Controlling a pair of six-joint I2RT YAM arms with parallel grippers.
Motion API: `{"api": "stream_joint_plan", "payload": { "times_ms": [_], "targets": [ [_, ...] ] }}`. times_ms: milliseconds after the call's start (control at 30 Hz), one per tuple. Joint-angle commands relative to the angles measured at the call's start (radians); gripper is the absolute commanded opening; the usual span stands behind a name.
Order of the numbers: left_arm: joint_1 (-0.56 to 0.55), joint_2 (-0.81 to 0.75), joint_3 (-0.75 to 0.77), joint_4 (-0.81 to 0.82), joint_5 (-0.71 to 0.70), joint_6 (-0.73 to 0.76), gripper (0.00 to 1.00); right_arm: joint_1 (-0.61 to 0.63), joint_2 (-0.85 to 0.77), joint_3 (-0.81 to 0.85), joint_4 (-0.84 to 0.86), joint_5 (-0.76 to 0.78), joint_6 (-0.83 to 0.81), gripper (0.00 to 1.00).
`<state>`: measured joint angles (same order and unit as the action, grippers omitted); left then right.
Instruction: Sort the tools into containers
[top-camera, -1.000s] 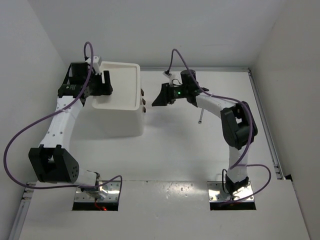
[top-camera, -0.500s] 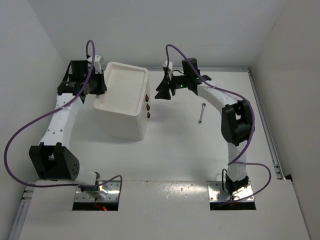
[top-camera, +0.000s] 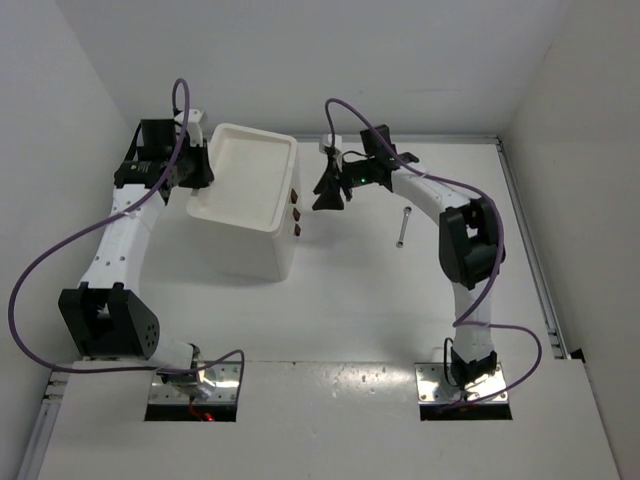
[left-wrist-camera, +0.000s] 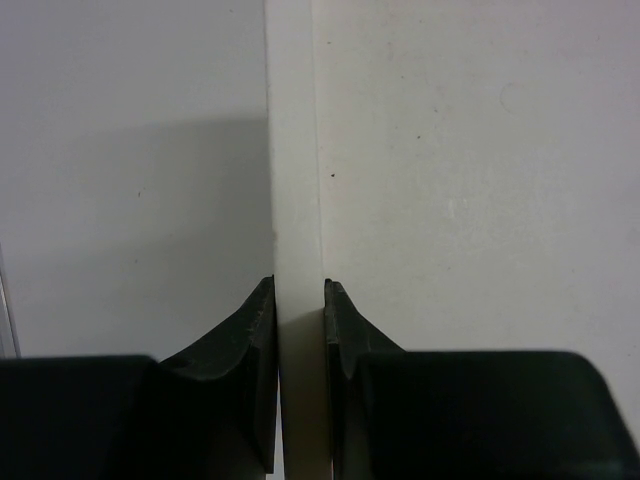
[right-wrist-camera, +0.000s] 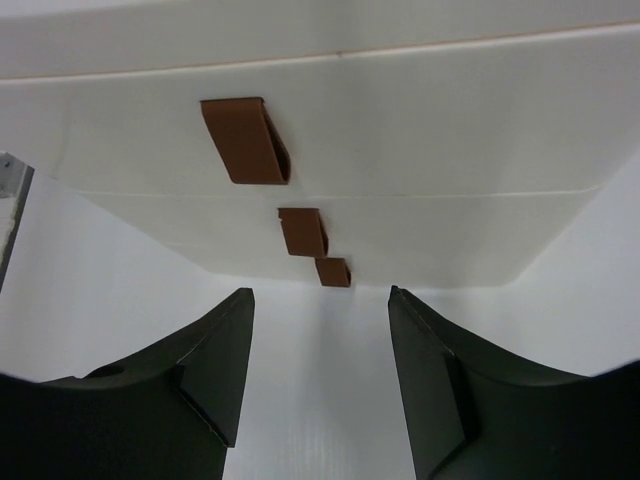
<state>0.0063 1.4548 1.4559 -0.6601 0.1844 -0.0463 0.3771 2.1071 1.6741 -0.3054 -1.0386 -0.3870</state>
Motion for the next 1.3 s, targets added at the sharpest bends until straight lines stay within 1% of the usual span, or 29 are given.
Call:
{"api": "stream_joint_plan", "payload": {
  "times_ms": [0,167,300,567,767,1033,1067,1100,1133,1200,1233,1267],
  "targets": [
    [-0.009,0.045,-0.009,-0.068,0.118,-0.047,0.00,0.037,-0.050,0.030,0.009,-0.040,-0.026,0.57],
    [-0.009,0.036,-0.020,-0.058,0.118,-0.056,0.00,0.068,-0.077,0.050,0.009,0.001,0.033,0.57],
    [-0.009,0.036,-0.029,-0.058,0.118,-0.056,0.00,0.088,-0.087,0.050,0.054,0.051,0.117,0.57],
    [-0.009,0.027,-0.039,-0.049,0.118,-0.056,0.00,0.117,-0.098,0.068,0.054,0.103,0.126,0.57],
    [-0.009,0.018,-0.048,-0.049,0.118,-0.056,0.00,0.137,-0.098,0.090,0.063,0.190,0.126,0.57],
    [-0.009,0.018,-0.048,-0.049,0.118,-0.056,0.00,0.137,-0.078,0.119,0.084,0.215,0.126,0.57],
    [-0.009,0.018,-0.057,-0.049,0.118,-0.056,0.00,0.137,-0.078,0.119,0.084,0.215,0.126,0.55],
    [-0.009,0.018,-0.057,-0.039,0.118,-0.056,0.00,0.137,-0.078,0.119,0.084,0.204,0.126,0.46],
    [-0.009,0.018,-0.057,-0.039,0.118,-0.056,0.00,0.137,-0.078,0.119,0.084,0.204,0.126,0.40],
    [-0.009,0.018,-0.066,-0.039,0.118,-0.056,0.00,0.146,-0.078,0.119,0.084,0.204,0.126,0.25],
    [-0.009,0.018,-0.066,-0.030,0.109,-0.066,0.00,0.146,-0.078,0.119,0.084,0.204,0.126,0.14],
    [-0.009,0.018,-0.077,-0.030,0.109,-0.066,0.00,0.146,-0.087,0.110,0.084,0.204,0.126,0.10]
  ]
}}
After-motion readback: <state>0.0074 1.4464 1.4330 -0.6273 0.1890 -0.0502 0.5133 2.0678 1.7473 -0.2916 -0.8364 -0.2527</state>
